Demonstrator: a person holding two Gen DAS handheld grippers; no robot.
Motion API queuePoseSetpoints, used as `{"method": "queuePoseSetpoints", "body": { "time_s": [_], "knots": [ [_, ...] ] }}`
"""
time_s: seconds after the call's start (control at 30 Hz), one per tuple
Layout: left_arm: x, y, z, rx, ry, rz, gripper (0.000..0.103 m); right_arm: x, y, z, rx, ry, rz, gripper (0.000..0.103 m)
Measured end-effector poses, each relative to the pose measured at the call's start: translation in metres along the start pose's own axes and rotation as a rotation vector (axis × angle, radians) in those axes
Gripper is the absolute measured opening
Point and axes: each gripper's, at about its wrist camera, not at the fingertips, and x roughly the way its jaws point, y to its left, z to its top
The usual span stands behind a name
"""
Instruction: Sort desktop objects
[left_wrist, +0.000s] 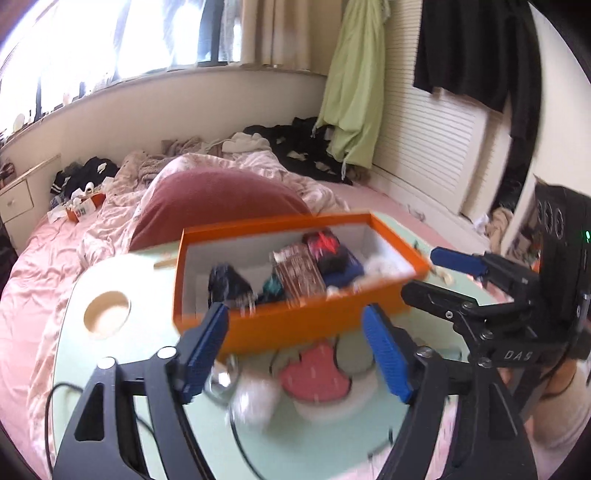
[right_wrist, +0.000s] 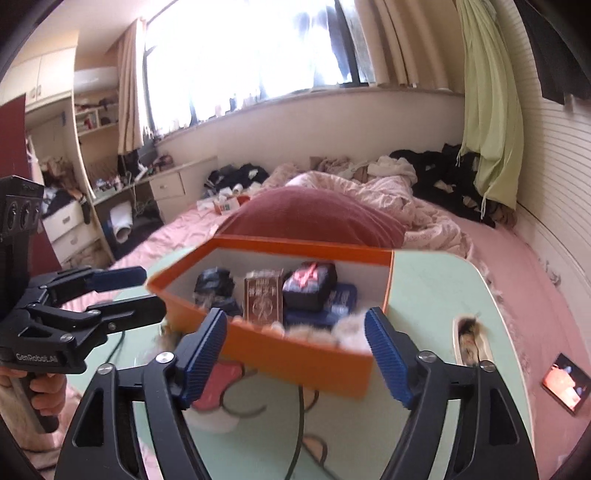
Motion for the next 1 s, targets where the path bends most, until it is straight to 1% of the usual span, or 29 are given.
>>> {"method": "queuePoseSetpoints", "body": {
  "time_s": [0.13, 0.2, 0.33, 0.37, 0.4, 0.43, 0.47, 0.5, 0.57, 0.6, 0.63, 1.0],
  "knots": [
    [0.002, 0.002, -0.027, 0.002, 0.052, 0.028, 0.078, 0.005, 0.007, -0.027, -0.011, 0.139, -0.004, 0.083],
    [0.005, 0.005, -0.037, -0.013, 0.077, 0.042, 0.078, 0.01, 0.006, -0.036, 0.0, 0.175, -0.013, 0.083],
    [0.012, 0.015, -0.051, -0.074, 0.117, 0.041, 0.078, 0.024, 0.003, -0.048, 0.017, 0.235, -0.023, 0.083],
    [0.016, 0.018, -0.052, -0.09, 0.134, 0.041, 0.078, 0.025, 0.004, -0.05, 0.006, 0.23, -0.036, 0.085],
    [0.019, 0.019, -0.055, -0.103, 0.149, 0.044, 0.078, 0.027, 0.006, -0.052, -0.003, 0.238, -0.05, 0.091],
    [0.023, 0.022, -0.057, -0.115, 0.17, 0.051, 0.078, 0.027, 0.007, -0.054, -0.016, 0.24, -0.063, 0.094],
    [0.027, 0.023, -0.06, -0.122, 0.194, 0.061, 0.079, 0.03, 0.011, -0.057, -0.048, 0.252, -0.097, 0.101],
    [0.028, 0.022, -0.062, -0.108, 0.188, 0.09, 0.083, 0.031, 0.013, -0.06, -0.07, 0.249, -0.109, 0.103],
    [0.031, 0.016, -0.063, -0.08, 0.2, 0.117, 0.09, 0.03, 0.013, -0.062, -0.068, 0.236, -0.1, 0.103],
    [0.033, 0.014, -0.064, -0.063, 0.21, 0.129, 0.1, 0.03, 0.012, -0.063, -0.067, 0.235, -0.099, 0.103],
    [0.036, 0.012, -0.065, -0.052, 0.221, 0.131, 0.103, 0.03, 0.011, -0.064, -0.067, 0.235, -0.098, 0.103],
    [0.034, 0.014, -0.065, -0.061, 0.211, 0.131, 0.103, 0.03, 0.01, -0.064, -0.072, 0.226, -0.093, 0.103]
  ]
}}
